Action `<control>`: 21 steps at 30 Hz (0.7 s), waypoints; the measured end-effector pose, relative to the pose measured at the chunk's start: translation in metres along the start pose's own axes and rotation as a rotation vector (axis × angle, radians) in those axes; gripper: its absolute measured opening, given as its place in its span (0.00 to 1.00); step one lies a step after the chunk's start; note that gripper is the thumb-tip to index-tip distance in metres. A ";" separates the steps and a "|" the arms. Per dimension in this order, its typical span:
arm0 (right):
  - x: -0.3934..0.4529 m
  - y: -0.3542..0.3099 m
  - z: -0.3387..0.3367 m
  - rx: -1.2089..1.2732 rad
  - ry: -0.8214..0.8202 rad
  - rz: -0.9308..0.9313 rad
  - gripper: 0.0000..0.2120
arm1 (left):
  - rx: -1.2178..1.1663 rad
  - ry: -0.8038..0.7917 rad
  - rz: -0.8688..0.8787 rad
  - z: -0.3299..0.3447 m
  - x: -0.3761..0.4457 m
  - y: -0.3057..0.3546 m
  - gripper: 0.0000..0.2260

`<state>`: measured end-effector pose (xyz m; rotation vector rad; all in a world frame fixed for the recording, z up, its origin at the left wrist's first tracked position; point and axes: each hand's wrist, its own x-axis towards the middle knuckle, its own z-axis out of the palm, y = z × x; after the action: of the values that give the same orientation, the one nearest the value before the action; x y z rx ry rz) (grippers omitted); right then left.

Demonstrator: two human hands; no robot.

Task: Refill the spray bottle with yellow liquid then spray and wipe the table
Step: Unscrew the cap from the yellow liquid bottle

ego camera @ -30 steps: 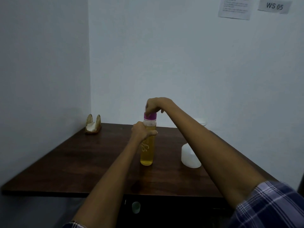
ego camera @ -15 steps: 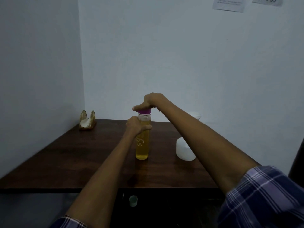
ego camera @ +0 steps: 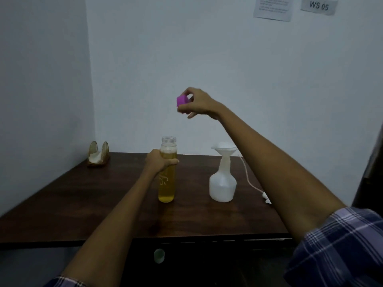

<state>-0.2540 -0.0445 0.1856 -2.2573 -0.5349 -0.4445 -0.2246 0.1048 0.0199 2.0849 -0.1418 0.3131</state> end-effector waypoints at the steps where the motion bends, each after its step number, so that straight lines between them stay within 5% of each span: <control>1: -0.006 0.005 -0.010 0.046 0.064 0.002 0.18 | -0.005 0.015 -0.003 0.002 -0.002 -0.001 0.24; 6: -0.049 0.052 -0.059 0.297 0.484 0.019 0.13 | -0.147 0.047 -0.072 0.009 -0.016 0.000 0.25; 9: -0.077 0.092 -0.076 0.280 0.653 0.129 0.16 | -0.067 0.390 0.020 0.023 -0.031 0.004 0.33; 11: -0.097 0.122 -0.079 0.224 0.714 0.197 0.17 | -0.048 0.654 0.184 0.037 -0.048 0.012 0.27; 13: -0.115 0.153 -0.075 0.196 0.709 0.267 0.17 | -0.063 0.757 0.342 0.055 -0.061 0.020 0.18; 17: -0.144 0.213 -0.059 0.141 0.651 0.414 0.17 | -0.066 0.376 0.595 0.102 -0.067 0.027 0.05; 21: -0.161 0.264 -0.047 0.082 0.581 0.588 0.22 | -0.137 0.031 0.235 0.146 -0.048 0.033 0.19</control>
<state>-0.2651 -0.2819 -0.0170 -1.9528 0.3914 -0.7085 -0.2544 -0.0390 -0.0367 1.9285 -0.3815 0.4645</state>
